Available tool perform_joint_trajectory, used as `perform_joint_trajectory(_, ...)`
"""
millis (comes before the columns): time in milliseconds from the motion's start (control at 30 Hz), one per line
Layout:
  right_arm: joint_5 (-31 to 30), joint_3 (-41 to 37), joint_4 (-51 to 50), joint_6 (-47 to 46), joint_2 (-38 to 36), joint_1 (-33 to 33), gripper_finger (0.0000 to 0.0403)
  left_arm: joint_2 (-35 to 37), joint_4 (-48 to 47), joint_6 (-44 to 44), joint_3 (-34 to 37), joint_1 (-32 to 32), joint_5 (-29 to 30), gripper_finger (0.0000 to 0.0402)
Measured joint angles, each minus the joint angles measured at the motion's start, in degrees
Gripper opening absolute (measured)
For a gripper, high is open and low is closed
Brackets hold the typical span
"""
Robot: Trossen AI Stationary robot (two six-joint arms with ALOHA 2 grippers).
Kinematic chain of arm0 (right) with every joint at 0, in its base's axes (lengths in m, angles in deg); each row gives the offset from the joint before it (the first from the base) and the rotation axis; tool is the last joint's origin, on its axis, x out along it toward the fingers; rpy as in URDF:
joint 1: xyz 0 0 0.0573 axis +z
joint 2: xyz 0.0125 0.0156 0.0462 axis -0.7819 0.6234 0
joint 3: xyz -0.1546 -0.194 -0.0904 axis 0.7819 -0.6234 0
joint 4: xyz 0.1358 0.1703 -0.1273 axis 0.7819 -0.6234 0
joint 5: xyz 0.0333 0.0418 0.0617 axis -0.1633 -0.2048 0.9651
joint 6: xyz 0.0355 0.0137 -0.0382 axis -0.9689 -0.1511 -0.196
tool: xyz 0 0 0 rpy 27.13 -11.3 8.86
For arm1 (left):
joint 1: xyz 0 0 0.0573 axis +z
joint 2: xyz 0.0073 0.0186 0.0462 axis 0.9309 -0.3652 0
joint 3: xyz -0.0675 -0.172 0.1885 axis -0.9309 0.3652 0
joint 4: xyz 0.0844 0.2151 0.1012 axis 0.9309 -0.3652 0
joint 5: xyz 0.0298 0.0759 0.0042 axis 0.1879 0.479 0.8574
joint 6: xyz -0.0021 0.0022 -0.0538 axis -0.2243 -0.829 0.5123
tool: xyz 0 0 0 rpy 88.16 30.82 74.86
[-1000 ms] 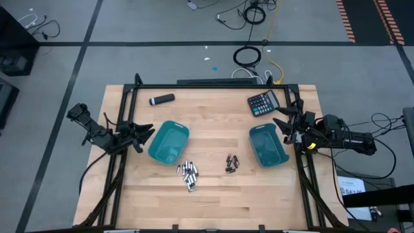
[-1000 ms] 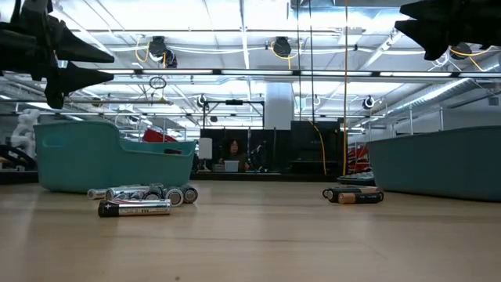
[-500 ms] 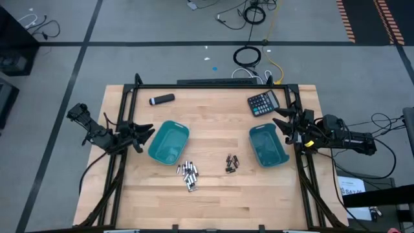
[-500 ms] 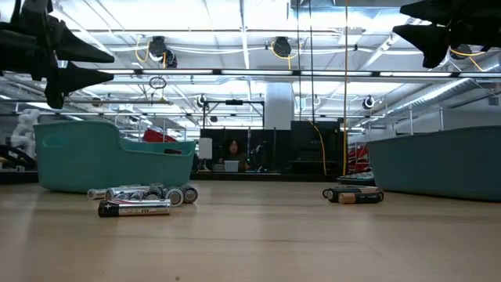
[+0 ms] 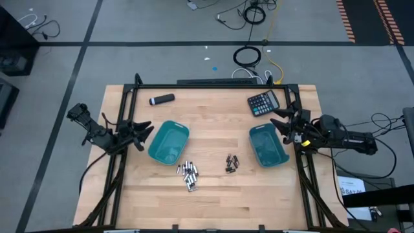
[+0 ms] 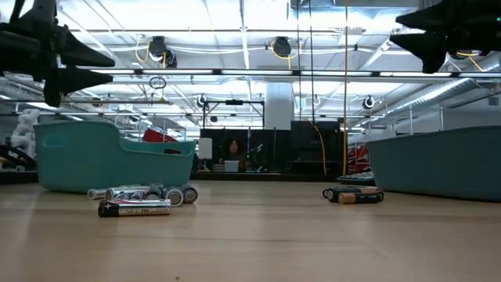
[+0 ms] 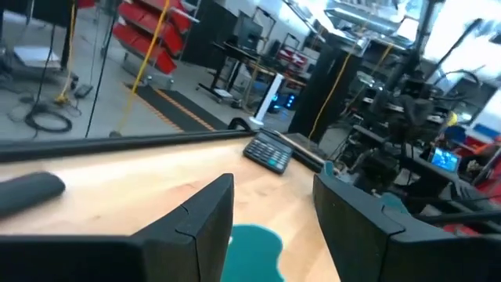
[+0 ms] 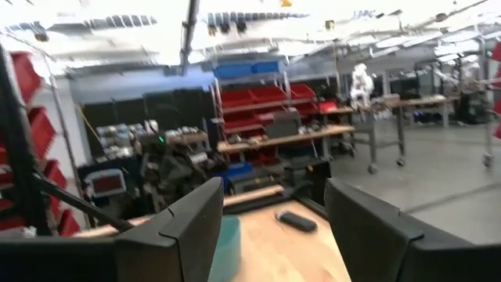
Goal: Sort batteries
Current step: Put the black battery into the blue bin
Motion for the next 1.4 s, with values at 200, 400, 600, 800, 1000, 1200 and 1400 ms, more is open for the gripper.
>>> perform_joint_trajectory(200,-1.5,4.7,-6.5,2.6,3.5,0.0,0.0215,0.0,3.3,7.8,0.0,0.0,0.1,0.0187)
perform_joint_trajectory(400,-3.4,15.5,-18.5,3.8,11.1,0.0,0.0215,-0.1,6.8,8.5,0.0,0.0,-1.7,0.0187)
perform_joint_trajectory(600,-3.7,22.7,-26.1,3.9,19.8,0.0,0.0215,-0.1,8.1,7.4,0.0,1.5,11.2,0.0187)
perform_joint_trajectory(800,-2.5,25.0,-27.9,4.4,25.0,0.0,0.0215,0.0,9.8,5.9,0.0,3.3,13.4,0.0187)
perform_joint_trajectory(1000,-4.3,25.1,-28.0,3.3,28.0,0.0,0.0215,-0.1,18.8,-7.9,-0.3,3.4,3.1,0.0187)
perform_joint_trajectory(1200,-5.9,27.7,-30.7,4.7,30.5,0.1,0.0215,-1.0,11.0,-19.9,-9.6,3.0,-4.2,0.0187)
perform_joint_trajectory(1400,-5.7,32.4,-37.7,2.2,36.5,0.1,0.0215,-9.5,-7.5,-21.1,-23.1,3.0,-1.7,0.0187)
